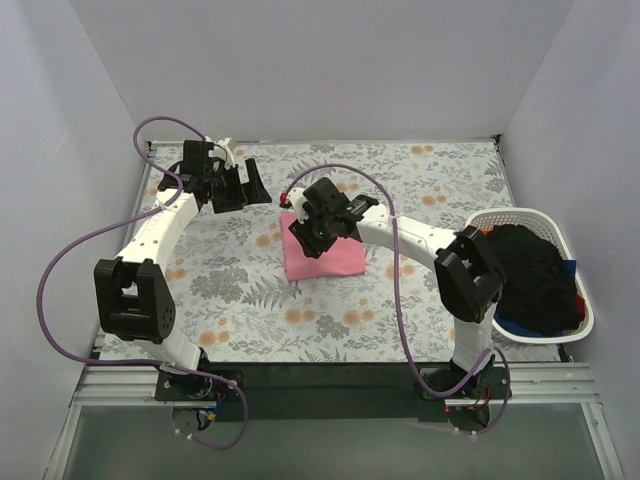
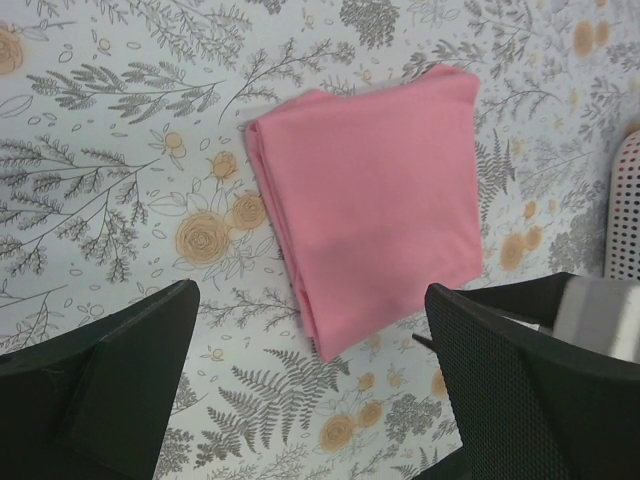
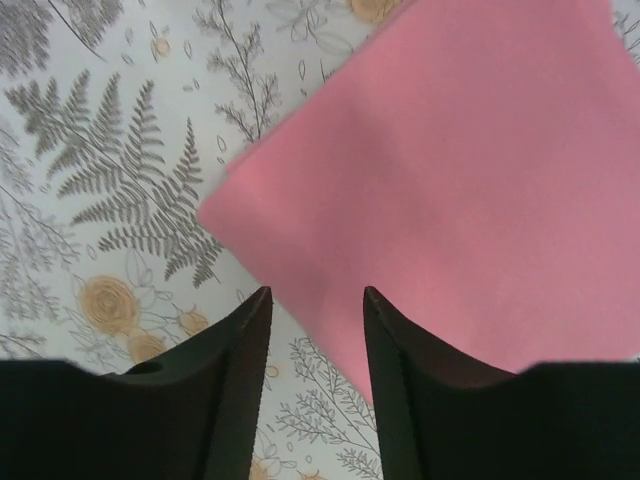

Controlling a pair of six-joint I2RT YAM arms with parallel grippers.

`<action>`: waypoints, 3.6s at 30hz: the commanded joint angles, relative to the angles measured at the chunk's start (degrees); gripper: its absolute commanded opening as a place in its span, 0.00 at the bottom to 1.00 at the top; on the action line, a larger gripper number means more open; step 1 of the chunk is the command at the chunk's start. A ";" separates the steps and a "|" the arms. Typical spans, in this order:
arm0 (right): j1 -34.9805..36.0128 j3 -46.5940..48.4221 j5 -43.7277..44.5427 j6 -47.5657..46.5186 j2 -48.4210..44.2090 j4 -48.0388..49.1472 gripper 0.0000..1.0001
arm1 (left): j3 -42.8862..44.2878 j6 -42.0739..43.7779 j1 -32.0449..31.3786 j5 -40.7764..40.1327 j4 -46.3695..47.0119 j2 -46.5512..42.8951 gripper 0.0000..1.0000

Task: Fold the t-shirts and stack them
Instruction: Neatly place the folded tshirt to the corner

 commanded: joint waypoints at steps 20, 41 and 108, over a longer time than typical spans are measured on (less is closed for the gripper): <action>-16.01 4.62 4.13 -8.88 14.93 -9.24 0.44 | -1.99 4.45 0.28 -4.85 -3.89 -3.99 0.97; -44.05 29.75 11.16 -26.21 31.89 -17.60 0.58 | -1.29 6.03 0.28 -5.91 -5.11 -2.49 0.97; -55.04 43.37 11.24 -14.34 41.03 -21.03 0.96 | -0.94 6.38 0.28 -6.61 -8.02 -2.05 0.97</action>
